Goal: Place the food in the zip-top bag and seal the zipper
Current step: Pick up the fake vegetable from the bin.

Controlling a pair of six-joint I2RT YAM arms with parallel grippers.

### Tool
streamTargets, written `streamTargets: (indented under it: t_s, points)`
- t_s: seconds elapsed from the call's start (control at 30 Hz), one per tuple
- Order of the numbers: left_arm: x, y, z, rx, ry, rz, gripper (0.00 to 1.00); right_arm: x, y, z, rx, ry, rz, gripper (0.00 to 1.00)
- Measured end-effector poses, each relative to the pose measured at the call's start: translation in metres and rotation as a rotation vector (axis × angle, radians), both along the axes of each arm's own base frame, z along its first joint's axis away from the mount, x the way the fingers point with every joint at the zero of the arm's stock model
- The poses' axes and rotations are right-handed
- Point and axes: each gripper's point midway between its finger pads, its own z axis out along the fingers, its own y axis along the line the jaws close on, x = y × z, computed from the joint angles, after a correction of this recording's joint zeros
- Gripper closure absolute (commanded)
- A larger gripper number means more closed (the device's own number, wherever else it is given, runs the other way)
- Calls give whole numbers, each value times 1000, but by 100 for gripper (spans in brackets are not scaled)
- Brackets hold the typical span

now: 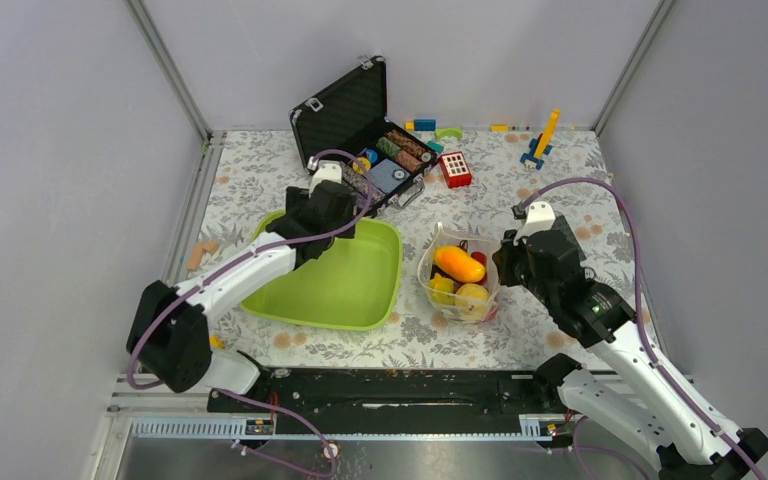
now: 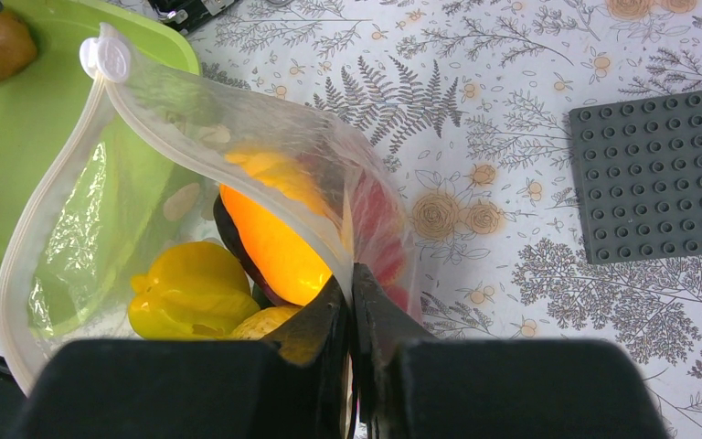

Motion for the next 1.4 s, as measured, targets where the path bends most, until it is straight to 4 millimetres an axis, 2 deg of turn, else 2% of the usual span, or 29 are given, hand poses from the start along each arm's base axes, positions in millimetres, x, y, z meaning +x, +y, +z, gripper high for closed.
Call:
streamTargets:
  t_s: [0.07,0.2,0.3,0.43,0.53,0.93,1.27,1.4]
  points:
    - [8,17,-16,128,30,11,1,0,0,0,-1,2,0,91]
    - [19,43,-41,279,97,20,1,0,0,-1,-3,2,0,91]
    - [29,65,-61,350,177,43,1,1,0,-1,-6,4,0,91]
    - [43,90,-78,414,256,106,1,1,0,-4,-13,11,1,91]
    - [42,102,-87,437,295,123,1,2,1,-6,-23,19,3,91]
    - [29,112,-115,492,419,107,1,2,0,-5,-21,13,3,91]
    - [33,117,-119,474,445,116,2,1,0,-4,-18,9,3,91]
    - [34,116,-122,462,452,115,10,1,0,-2,-15,4,3,91]
